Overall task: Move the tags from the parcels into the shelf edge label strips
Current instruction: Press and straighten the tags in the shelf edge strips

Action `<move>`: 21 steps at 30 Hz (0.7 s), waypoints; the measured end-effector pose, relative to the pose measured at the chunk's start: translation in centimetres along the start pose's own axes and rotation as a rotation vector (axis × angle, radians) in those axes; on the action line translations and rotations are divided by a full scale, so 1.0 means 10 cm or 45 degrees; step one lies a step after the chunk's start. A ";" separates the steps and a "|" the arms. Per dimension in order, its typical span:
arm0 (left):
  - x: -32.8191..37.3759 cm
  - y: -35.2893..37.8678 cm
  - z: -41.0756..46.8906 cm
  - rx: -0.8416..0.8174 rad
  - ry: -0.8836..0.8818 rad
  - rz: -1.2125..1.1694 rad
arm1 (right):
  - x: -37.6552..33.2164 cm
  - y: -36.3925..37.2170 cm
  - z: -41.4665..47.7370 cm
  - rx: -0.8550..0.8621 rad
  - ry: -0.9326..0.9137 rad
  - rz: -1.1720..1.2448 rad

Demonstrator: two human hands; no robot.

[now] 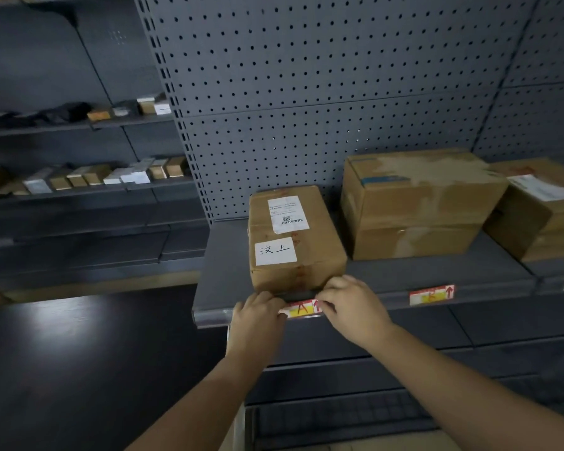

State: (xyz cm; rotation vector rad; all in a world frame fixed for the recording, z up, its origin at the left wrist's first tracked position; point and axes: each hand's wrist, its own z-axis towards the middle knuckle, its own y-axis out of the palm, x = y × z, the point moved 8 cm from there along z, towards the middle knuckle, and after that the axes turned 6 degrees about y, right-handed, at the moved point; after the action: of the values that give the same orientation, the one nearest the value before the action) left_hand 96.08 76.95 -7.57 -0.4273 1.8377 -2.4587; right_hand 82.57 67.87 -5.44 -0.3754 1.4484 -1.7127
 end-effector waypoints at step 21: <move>-0.02 0.05 0.08 0.028 0.055 -0.027 | 0.01 0.10 -0.06 0.123 -0.213 -0.056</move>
State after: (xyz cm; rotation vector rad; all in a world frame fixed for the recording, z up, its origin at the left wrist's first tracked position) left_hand 96.45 76.07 -7.85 -0.3978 1.8297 -2.5188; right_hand 82.48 68.19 -6.55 -0.4895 1.2408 -1.7355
